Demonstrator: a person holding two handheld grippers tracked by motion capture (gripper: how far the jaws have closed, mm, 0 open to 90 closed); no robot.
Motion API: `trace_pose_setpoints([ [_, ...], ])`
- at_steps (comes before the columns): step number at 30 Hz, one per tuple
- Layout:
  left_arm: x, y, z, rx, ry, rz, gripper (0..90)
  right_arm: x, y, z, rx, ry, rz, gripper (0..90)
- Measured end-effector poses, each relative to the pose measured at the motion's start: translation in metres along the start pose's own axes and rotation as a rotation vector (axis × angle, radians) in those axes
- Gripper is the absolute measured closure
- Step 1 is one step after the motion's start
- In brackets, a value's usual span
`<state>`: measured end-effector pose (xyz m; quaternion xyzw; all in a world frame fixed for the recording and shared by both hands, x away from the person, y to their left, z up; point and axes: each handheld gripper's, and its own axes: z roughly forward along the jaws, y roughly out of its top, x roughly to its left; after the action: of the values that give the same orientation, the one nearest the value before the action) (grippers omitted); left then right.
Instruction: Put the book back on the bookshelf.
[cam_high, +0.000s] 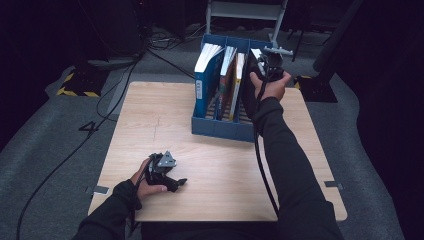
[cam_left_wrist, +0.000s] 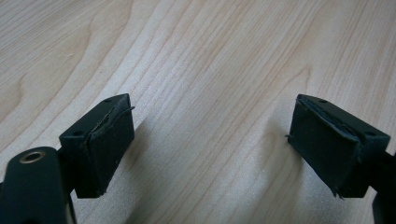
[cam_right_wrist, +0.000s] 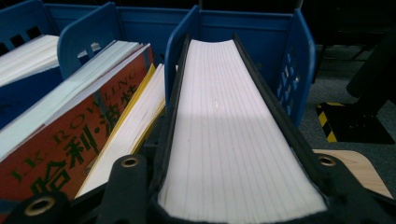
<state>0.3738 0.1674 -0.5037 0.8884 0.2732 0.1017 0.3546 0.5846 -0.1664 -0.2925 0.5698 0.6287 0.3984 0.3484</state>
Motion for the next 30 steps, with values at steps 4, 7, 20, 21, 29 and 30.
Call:
trace_pose_setpoints([
  [4,0.0,0.0,0.0,-0.003,-0.006,0.002,14.4,-0.001,-0.007,0.011,0.001,-0.009,0.017,53.3],
  [7,0.0,0.0,0.0,0.0,-0.008,0.002,14.4,0.0,-0.012,0.017,-0.005,-0.015,0.019,53.3],
  [20,0.0,0.0,0.0,0.0,-0.009,0.008,14.7,-0.009,-0.042,0.044,-0.039,0.008,0.018,53.1],
  [21,0.0,0.0,0.0,0.001,-0.009,0.01,14.7,-0.009,-0.042,0.044,-0.039,0.008,0.018,53.1],
  [29,-0.001,0.0,0.0,-0.002,-0.007,0.006,14.7,-0.016,-0.048,0.047,-0.088,0.033,-0.009,52.9],
  [30,-0.001,0.0,0.0,-0.002,-0.006,0.006,14.7,-0.018,-0.049,0.047,-0.091,0.043,-0.009,52.9],
])
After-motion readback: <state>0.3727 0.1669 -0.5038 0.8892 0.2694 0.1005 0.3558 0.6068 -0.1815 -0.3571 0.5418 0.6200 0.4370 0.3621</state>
